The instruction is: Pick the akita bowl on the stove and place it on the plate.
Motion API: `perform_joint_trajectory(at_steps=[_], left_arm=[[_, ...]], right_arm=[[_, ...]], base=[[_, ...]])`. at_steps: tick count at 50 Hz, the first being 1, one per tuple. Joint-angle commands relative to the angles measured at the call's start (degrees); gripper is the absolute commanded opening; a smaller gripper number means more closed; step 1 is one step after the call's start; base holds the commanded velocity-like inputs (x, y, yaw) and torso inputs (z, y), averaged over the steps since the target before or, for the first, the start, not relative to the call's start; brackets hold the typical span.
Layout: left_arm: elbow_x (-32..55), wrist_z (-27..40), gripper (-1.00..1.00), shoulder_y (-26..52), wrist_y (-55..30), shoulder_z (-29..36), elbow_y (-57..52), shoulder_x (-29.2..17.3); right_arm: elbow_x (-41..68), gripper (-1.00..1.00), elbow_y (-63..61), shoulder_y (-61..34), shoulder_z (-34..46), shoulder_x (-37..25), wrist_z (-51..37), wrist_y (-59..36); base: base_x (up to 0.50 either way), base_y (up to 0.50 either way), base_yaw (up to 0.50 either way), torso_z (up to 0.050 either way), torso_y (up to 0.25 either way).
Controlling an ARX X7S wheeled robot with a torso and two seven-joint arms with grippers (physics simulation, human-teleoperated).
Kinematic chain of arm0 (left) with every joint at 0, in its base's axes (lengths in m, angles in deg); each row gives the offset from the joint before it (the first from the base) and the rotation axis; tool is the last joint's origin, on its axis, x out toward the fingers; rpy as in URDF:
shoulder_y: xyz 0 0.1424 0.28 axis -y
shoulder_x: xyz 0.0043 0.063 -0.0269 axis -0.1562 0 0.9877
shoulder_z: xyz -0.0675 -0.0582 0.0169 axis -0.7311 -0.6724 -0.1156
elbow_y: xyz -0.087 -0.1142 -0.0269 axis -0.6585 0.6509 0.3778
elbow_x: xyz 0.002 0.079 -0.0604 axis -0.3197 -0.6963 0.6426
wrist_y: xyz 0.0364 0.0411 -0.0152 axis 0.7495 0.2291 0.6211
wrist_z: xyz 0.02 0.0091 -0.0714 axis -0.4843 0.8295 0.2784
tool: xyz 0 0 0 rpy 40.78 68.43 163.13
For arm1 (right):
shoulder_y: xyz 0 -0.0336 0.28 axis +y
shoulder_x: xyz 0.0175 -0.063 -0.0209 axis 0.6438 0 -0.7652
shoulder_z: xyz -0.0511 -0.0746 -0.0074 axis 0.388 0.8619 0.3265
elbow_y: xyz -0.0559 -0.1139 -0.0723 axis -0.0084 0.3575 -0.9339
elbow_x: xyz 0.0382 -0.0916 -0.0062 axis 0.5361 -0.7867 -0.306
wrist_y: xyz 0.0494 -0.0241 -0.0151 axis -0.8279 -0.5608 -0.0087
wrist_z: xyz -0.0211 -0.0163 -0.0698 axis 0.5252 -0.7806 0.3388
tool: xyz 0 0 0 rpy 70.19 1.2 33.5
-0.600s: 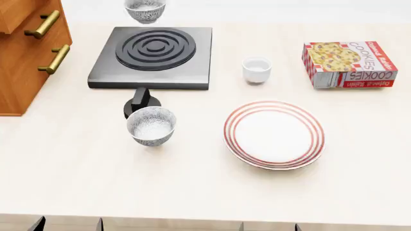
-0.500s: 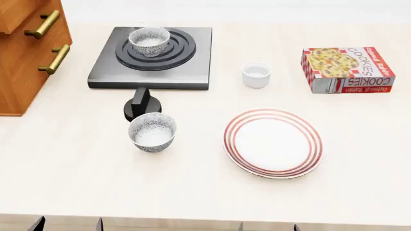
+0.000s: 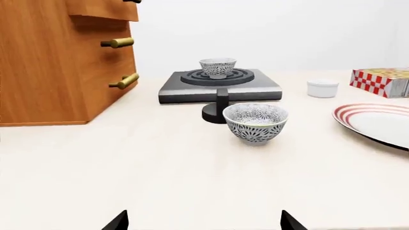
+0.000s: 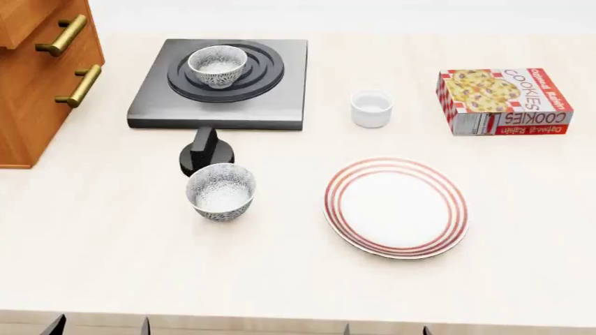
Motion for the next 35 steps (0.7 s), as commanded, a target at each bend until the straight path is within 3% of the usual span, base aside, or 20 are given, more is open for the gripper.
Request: perform_joint_trajectory(at_steps=[1, 8, 16, 26, 35], left_arm=[[0.31, -0.39, 1.00, -0.07, -0.61, -0.43, -0.72, 0.28], [1.16, 0.52, 1.00, 0.11, -0.66, 0.26, -0.68, -0.48], [1.84, 1.48, 1.00, 0.09, -0.38, 0.94, -0.62, -1.11], [2.84, 2.35, 1.00, 0.39, -0.16, 1.50, -0.05, -1.72], [3.57, 3.07, 1.00, 0.32, -0.92, 2.06, -0.84, -2.25]], right_arm=[[-0.11, 1.00, -0.32, 0.04, -0.16, 0.13, 0.03, -0.32], [0.24, 1.00, 0.48, -0.14, 0.79, -0.60, -0.98, 0.83], [-2.56, 1.00, -7.08, -4.00, 4.80, -2.16, -0.70, -7.07], [-4.09, 1.00, -22.04, -20.74, 8.42, -1.06, -0.96, -30.59], [1.20, 1.00, -30.28, -42.87, 1.81, 0.68, -1.08, -58.98]], base=[[0.00, 0.00, 0.00, 0.000, 0.000], [0.00, 0.00, 0.00, 0.000, 0.000], [0.00, 0.00, 0.00, 0.000, 0.000], [0.00, 0.00, 0.00, 0.000, 0.000], [0.00, 0.00, 0.00, 0.000, 0.000]])
